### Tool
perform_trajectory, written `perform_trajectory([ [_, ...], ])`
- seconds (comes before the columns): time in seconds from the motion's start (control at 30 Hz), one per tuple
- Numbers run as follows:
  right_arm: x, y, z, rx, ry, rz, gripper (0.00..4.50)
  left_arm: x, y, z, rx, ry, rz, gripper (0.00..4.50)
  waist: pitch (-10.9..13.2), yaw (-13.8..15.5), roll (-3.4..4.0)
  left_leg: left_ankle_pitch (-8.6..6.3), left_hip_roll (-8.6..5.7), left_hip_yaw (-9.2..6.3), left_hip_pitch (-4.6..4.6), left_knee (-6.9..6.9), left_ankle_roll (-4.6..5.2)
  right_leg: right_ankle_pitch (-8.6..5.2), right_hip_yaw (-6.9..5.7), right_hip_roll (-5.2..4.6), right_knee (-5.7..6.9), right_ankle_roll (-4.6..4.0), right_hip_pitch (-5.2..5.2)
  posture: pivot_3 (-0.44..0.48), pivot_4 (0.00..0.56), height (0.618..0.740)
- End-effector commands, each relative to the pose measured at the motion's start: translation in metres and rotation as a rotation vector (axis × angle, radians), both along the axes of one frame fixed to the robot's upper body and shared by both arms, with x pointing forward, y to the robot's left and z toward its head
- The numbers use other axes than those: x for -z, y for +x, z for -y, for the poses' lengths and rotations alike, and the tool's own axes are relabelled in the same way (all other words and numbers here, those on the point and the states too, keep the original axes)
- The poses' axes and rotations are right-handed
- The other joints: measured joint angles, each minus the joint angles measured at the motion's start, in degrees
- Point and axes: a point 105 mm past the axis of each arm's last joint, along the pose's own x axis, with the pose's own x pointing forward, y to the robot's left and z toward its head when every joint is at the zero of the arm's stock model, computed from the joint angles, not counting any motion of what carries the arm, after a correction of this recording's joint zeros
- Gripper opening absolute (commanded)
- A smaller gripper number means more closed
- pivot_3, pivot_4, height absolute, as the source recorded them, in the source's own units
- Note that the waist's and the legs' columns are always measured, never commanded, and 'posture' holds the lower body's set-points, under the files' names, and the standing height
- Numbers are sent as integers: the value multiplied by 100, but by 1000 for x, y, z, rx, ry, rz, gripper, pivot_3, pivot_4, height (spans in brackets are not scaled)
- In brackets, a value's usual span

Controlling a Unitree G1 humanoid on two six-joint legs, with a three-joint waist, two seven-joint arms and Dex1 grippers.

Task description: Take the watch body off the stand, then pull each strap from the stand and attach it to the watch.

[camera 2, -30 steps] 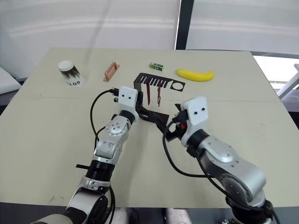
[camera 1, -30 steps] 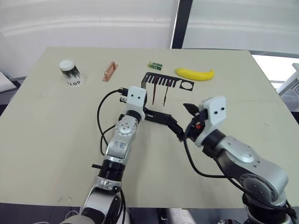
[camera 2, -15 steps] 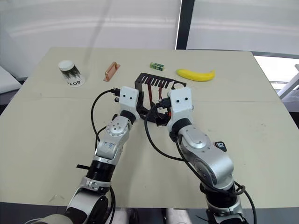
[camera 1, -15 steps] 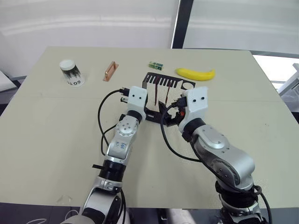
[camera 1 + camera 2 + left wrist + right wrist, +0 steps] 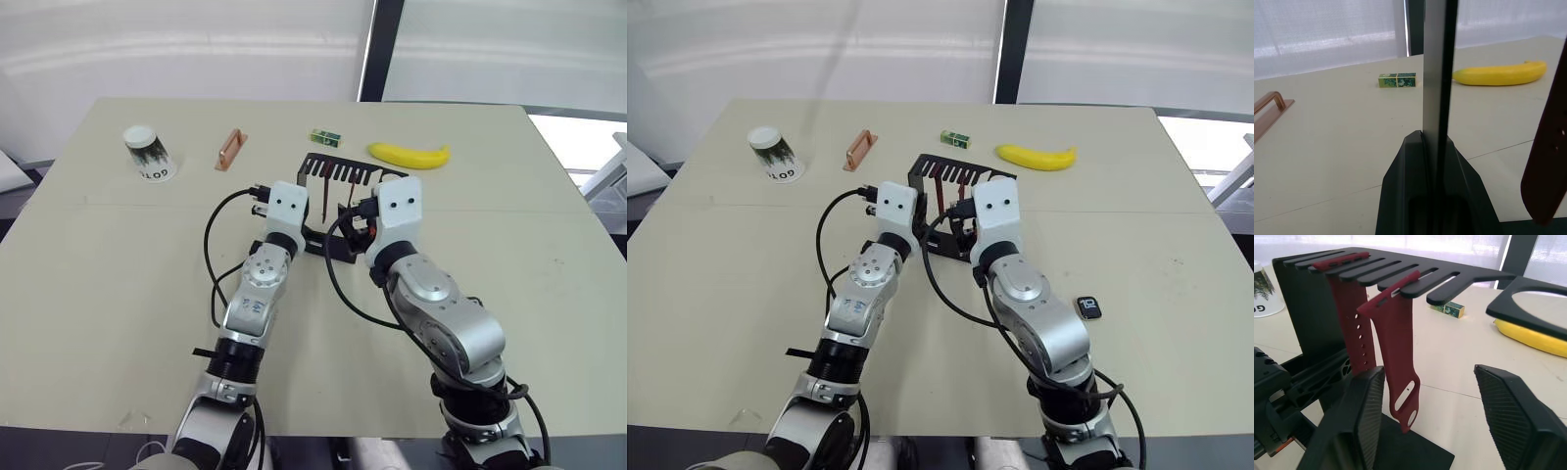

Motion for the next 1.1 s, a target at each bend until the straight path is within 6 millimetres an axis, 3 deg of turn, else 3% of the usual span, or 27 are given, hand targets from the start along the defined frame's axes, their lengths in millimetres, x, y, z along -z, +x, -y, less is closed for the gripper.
perform_trajectory([
  [0.03, -16, -2, -5, -24, 26, 69, 3335, -11, 0, 6, 13, -16, 26, 0, 0, -1, 0, 0, 0, 0, 0, 0, 0, 0, 0, 0, 0, 0, 0, 0, 150, 740],
  [0.2, -18, 1, -8, -36, 35, 83, 3335, -11, 1, 5, 16, -13, 24, 0, 0, -6, 0, 0, 0, 0, 0, -1, 0, 0, 0, 0, 0, 0, 0, 0, 150, 740],
  [0.3, -18, 2, -9, -43, 39, 87, 2501, -11, 1, 5, 14, -14, 23, 0, 0, -7, 0, 0, 0, 0, -1, -1, 0, 0, 0, 0, -1, 0, -1, 0, 150, 740],
  [0.47, -20, 3, -10, -46, 26, 112, 251, -11, 0, 4, 13, -15, 25, 0, 0, -11, 0, 0, 0, 0, -1, -1, 0, 0, 0, 0, -1, 0, -1, 0, 150, 740],
  [0.5, -21, 3, -11, -47, 23, 119, 81, -11, 0, 4, 14, -14, 25, 0, 0, -12, 0, 0, 0, 0, -1, -1, 0, 0, 0, 0, -1, 0, -1, 0, 150, 740],
  [0.9, -34, -19, -8, -114, -105, 217, 81, -10, -1, 8, 21, -16, 20, 0, 0, -11, 0, 0, 0, -1, -2, -3, 0, 0, 0, 0, -2, 0, -1, 0, 150, 740],
  [1.1, -23, -30, 14, -131, -161, 171, 81, -11, -4, 9, 40, 3, 34, 0, 0, 7, 0, 0, -1, -1, -3, -4, 0, 0, 0, -1, -6, 0, -1, 0, 150, 740],
])
